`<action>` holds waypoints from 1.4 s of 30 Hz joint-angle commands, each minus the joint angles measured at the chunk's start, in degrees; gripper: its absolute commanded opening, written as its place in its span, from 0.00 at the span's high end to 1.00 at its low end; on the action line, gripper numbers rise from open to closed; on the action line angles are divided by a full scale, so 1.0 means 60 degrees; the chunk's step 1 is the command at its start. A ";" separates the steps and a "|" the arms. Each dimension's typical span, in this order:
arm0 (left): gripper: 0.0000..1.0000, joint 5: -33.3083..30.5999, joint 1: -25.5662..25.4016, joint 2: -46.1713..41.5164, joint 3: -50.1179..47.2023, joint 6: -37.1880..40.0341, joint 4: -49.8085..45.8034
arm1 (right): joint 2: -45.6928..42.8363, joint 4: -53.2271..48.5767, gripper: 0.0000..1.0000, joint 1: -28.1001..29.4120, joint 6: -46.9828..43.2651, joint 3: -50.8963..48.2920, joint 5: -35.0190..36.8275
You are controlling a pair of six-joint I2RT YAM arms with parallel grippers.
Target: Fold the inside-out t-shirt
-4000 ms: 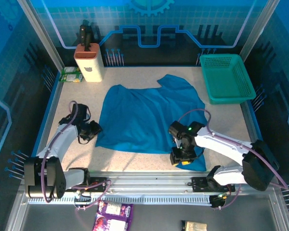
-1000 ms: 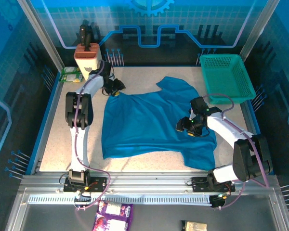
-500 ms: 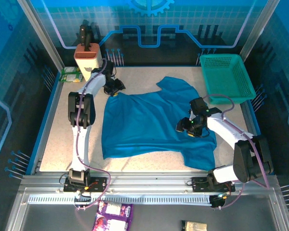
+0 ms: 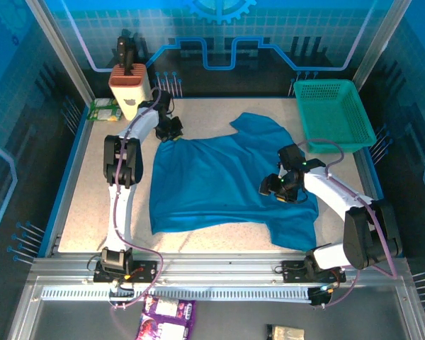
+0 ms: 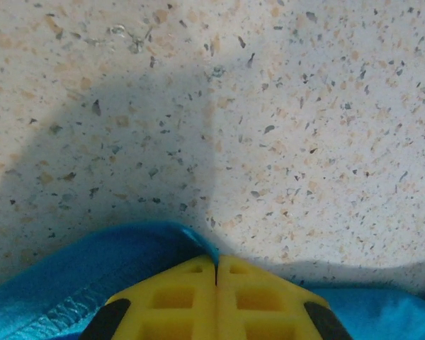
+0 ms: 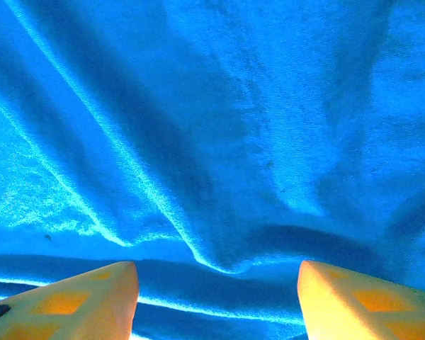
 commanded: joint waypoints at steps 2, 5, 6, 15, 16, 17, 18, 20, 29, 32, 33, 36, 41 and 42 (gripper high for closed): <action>1.00 -0.0357 -0.0080 -0.1406 0.0002 0.0289 -0.0026 | -0.0155 -0.0085 0.38 0.0113 -0.0023 -0.0104 0.0300; 1.00 -0.0833 -0.0058 -0.1874 0.0117 0.0685 -0.0454 | 0.0049 0.0048 0.37 -0.0022 -0.0139 -0.0213 0.0511; 1.00 -0.1031 -0.0051 -0.1953 0.0139 0.0825 -0.0602 | 0.0150 0.0100 0.37 -0.0155 -0.0168 -0.0234 0.0584; 1.00 -0.1812 0.0197 -0.1857 0.0035 0.1774 -0.1465 | 0.0925 0.0786 0.31 -0.1562 -0.1227 0.0999 0.0114; 1.00 -0.1889 0.0212 -0.1862 -0.0063 0.1856 -0.1460 | 0.1137 0.0785 0.30 -0.1706 -0.1448 0.1317 0.0083; 1.00 -0.1928 0.0234 -0.1892 -0.0167 0.1885 -0.1439 | 0.1408 0.0735 0.29 -0.1872 -0.1627 0.1614 0.0115; 1.00 -0.1907 0.0264 -0.1936 -0.0287 0.1896 -0.1406 | 0.1729 0.0664 0.29 -0.2057 -0.1854 0.1938 0.0202; 1.00 -0.1892 0.0300 -0.2033 -0.0473 0.1918 -0.1331 | 0.2346 0.0594 0.29 -0.2376 -0.2181 0.2430 0.0359; 1.00 -0.1901 0.0474 -0.2281 -0.0477 0.2138 -0.1534 | 0.4631 0.0701 0.26 -0.2982 -0.2893 0.3276 0.0045; 1.00 -0.2010 0.0707 -0.2444 -0.0481 0.2305 -0.1671 | 0.4869 0.0756 0.26 -0.3252 -0.2818 0.3113 0.0207; 1.00 -0.2042 0.0826 -0.2456 -0.0454 0.2369 -0.1712 | 0.4871 0.0727 0.27 -0.3391 -0.2782 0.3083 0.0174; 1.00 -0.2054 0.1220 -0.2060 -0.0012 0.2534 -0.2040 | 0.4781 0.0662 0.26 -0.3718 -0.2664 0.3059 0.0256; 1.00 -0.2317 0.1502 -0.0537 0.1649 0.2869 -0.3104 | 0.4835 0.0535 0.27 -0.3819 -0.2677 0.3213 0.0164; 1.00 -0.2365 0.1502 -0.0191 0.1955 0.2914 -0.3243 | 0.4844 0.0518 0.27 -0.3821 -0.2686 0.3228 0.0147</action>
